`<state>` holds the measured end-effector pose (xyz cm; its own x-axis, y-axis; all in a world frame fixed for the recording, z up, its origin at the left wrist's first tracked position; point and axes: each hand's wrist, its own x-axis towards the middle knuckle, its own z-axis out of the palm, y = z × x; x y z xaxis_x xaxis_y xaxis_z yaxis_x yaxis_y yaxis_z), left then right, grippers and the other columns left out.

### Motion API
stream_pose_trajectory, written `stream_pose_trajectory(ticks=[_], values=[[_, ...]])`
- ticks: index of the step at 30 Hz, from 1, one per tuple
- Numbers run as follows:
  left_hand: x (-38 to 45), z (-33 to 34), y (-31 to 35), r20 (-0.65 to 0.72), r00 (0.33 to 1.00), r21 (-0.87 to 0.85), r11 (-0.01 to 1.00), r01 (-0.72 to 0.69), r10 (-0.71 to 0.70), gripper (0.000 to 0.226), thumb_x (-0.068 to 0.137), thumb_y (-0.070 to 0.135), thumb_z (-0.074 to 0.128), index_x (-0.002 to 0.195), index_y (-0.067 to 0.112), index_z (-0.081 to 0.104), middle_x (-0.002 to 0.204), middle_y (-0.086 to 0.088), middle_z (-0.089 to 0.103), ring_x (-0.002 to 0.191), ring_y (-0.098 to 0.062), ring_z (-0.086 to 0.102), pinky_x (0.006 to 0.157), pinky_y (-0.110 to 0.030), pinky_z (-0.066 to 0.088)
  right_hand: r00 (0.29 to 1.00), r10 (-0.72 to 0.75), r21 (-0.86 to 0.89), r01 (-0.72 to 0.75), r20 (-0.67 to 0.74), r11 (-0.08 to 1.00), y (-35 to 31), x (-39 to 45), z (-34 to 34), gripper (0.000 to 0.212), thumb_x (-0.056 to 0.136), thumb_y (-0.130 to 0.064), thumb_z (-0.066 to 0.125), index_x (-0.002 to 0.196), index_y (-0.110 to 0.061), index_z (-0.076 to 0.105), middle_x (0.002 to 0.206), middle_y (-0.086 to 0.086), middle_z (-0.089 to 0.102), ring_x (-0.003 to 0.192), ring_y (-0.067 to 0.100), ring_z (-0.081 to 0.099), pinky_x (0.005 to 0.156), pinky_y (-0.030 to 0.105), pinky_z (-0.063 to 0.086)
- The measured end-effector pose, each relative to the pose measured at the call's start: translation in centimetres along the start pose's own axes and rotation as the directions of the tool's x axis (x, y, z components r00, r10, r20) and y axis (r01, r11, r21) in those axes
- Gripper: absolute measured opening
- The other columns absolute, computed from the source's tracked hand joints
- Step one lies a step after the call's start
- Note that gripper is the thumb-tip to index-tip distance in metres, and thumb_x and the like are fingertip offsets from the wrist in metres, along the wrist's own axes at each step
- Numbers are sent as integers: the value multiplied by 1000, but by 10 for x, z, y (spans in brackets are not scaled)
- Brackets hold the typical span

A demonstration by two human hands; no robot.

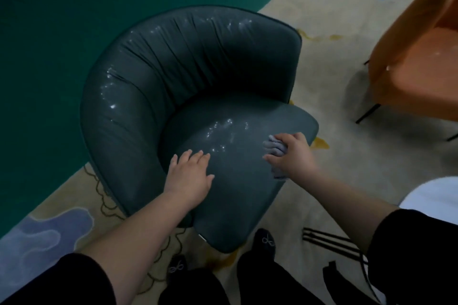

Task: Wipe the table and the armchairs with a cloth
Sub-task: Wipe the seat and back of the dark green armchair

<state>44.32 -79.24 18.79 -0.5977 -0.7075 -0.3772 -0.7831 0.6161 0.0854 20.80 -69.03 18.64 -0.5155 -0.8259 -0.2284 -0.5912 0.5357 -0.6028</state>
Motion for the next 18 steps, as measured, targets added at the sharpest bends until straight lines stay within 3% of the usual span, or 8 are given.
stream_pose_trajectory(ticks=[3, 5, 8, 10, 12, 18], values=[[-3, 3, 10, -12, 999, -48, 998, 48, -49, 58, 96, 46, 38, 148, 25, 22, 156, 5, 22, 143, -21, 14, 117, -45, 9, 997, -73, -33, 74, 30, 997, 0, 16, -1, 44, 81, -17, 65, 123, -17, 52, 107, 1, 39, 97, 15, 39, 81, 9, 28], [-6, 4, 11, -10, 997, -63, 995, 80, -81, 58, 96, 46, 38, 148, 26, 22, 156, 5, 22, 143, -21, 14, 117, -45, 9, 994, -104, -9, 104, 31, 995, -4, 24, 2, 54, 83, -14, 62, 132, -25, 43, 109, -1, 33, 80, 9, 40, 75, 4, 31], [-6, 6, 5, -3, 993, -86, 989, 117, -117, 58, 96, 47, 37, 149, 26, 21, 156, 5, 21, 143, -20, 13, 117, -45, 8, 983, -159, 20, 157, 98, 987, -9, 34, 8, 49, 86, -18, 64, 128, -36, 45, 109, -6, 30, 77, 6, 44, 74, 7, 34], [-3, 7, -2, -3, 992, -93, 987, 127, -128, 59, 96, 46, 37, 149, 26, 20, 156, 5, 20, 143, -20, 13, 117, -45, 8, 982, -159, 18, 157, 103, 987, -11, 43, 11, 37, 86, -21, 66, 119, -35, 54, 109, -9, 32, 84, 7, 45, 79, 14, 35], [3, 9, -9, 3, 991, -97, 987, 131, -131, 59, 97, 46, 37, 149, 26, 20, 156, 5, 20, 143, -21, 13, 117, -45, 8, 987, -140, 24, 138, 82, 990, -12, 51, 16, 30, 86, -24, 67, 113, -34, 59, 108, -9, 34, 86, 5, 45, 81, 13, 33], [33, 26, -27, 29, 984, -139, 974, 179, -177, 61, 97, 46, 38, 150, 26, 18, 157, 1, 18, 144, -22, 12, 118, -43, 9, 992, -103, 63, 99, 72, 993, -4, 82, 29, 39, 85, -30, 67, 123, -28, 56, 112, -6, 39, 88, 7, 47, 85, 18, 35]])
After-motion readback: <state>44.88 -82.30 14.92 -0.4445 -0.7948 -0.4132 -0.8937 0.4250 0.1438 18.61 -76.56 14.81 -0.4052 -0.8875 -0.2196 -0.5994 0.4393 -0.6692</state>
